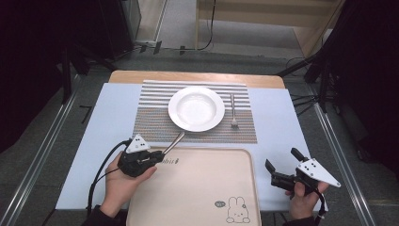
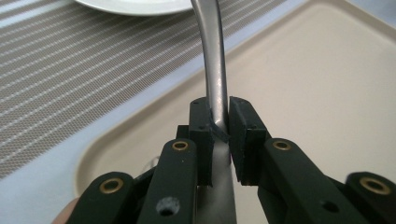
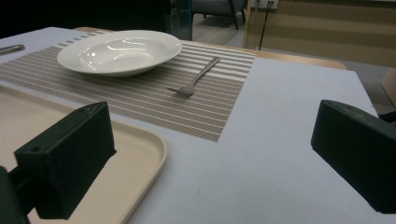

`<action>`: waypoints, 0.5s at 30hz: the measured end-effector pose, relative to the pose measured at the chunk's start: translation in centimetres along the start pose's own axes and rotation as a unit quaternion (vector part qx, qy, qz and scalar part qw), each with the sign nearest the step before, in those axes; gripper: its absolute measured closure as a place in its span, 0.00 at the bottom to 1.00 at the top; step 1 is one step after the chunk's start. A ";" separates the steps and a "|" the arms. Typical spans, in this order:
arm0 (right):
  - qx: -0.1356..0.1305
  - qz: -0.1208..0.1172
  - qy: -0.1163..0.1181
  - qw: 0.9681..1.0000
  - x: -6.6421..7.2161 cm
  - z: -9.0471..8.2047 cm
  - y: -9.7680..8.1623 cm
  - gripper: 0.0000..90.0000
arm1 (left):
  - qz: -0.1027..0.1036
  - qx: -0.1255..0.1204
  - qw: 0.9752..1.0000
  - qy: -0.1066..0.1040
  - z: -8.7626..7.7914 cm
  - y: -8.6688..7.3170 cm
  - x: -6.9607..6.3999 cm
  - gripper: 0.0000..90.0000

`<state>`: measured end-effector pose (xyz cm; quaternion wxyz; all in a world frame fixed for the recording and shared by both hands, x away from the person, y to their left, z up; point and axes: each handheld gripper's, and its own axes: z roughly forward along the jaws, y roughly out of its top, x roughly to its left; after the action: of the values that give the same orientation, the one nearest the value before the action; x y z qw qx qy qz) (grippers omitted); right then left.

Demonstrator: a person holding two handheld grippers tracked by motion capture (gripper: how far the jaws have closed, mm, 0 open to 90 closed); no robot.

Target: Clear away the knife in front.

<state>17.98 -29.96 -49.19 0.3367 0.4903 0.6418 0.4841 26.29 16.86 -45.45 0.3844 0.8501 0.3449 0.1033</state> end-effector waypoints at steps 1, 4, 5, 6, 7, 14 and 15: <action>0.000 0.000 0.000 1.000 0.0 0.0 0.0 0.00 | 0.001 0.001 1.000 0.001 0.0 -0.1 -0.1 0.88; 0.000 0.000 0.000 1.000 0.0 0.0 0.0 0.00 | -0.003 -0.002 1.000 -0.004 0.0 -0.7 -0.4 0.88; 0.000 0.000 -0.001 1.000 0.0 0.0 0.0 0.00 | -0.006 -0.002 1.000 -0.006 0.1 -0.8 -0.5 0.88; 0.000 0.000 -0.001 1.000 0.0 0.0 0.0 0.00 | -0.005 -0.001 1.000 -0.006 0.0 -1.0 -0.6 0.88; 0.000 0.000 -0.001 1.000 0.0 0.0 0.0 0.00 | -0.006 0.000 1.000 -0.006 0.1 -1.2 -0.7 0.88; 0.000 -0.002 -0.001 1.000 0.0 0.0 0.0 0.00 | -0.013 0.013 1.000 -0.013 0.7 -2.6 -1.0 0.88; 0.000 -0.001 0.000 1.000 0.0 0.0 0.0 0.00 | -0.013 0.015 1.000 -0.013 0.7 -2.7 -1.1 0.88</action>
<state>17.97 -29.92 -49.17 0.3374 0.4895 0.6425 0.4834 24.42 16.98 -47.82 0.3779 0.8522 0.3525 0.0817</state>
